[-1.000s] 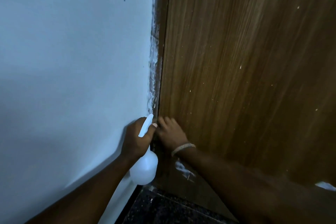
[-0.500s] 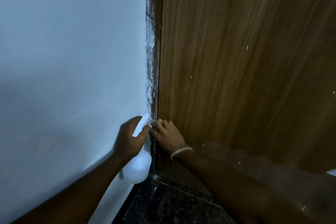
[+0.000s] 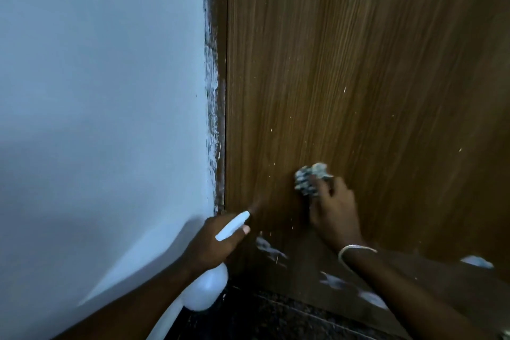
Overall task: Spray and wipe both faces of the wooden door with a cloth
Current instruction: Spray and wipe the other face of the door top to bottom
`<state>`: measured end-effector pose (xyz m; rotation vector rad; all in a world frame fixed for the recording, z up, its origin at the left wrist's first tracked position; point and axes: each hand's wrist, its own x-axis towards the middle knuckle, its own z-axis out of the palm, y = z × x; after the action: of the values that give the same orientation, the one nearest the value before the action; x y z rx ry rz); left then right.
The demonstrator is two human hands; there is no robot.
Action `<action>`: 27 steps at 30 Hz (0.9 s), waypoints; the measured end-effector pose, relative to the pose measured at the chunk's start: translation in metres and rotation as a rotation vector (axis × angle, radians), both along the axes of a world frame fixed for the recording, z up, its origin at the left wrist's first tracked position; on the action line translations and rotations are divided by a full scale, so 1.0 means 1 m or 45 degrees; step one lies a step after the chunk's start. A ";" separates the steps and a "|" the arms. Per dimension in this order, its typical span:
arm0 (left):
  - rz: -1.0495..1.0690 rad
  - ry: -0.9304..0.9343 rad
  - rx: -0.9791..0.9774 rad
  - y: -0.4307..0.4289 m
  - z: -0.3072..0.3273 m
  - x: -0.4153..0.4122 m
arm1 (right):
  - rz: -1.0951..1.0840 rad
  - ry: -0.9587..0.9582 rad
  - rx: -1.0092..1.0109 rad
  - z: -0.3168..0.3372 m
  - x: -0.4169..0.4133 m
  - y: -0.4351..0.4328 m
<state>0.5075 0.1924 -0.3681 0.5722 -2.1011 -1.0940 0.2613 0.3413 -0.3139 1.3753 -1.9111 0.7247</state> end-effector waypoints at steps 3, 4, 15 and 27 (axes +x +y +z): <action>-0.073 -0.126 -0.112 0.007 -0.014 -0.001 | -0.069 -0.216 -0.285 0.025 -0.004 -0.002; -0.101 -0.161 -0.135 0.005 -0.022 0.002 | -0.077 -0.208 -0.304 0.025 0.000 -0.014; 0.146 0.072 0.070 -0.023 -0.026 0.027 | 0.305 0.588 0.533 -0.153 0.026 -0.067; 0.224 0.247 0.173 -0.052 -0.030 0.013 | 0.298 0.461 0.813 -0.221 0.058 -0.110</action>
<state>0.5202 0.1405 -0.3978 0.6740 -1.7856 -1.1485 0.3193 0.2313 -0.5350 1.9799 -1.7645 -0.0703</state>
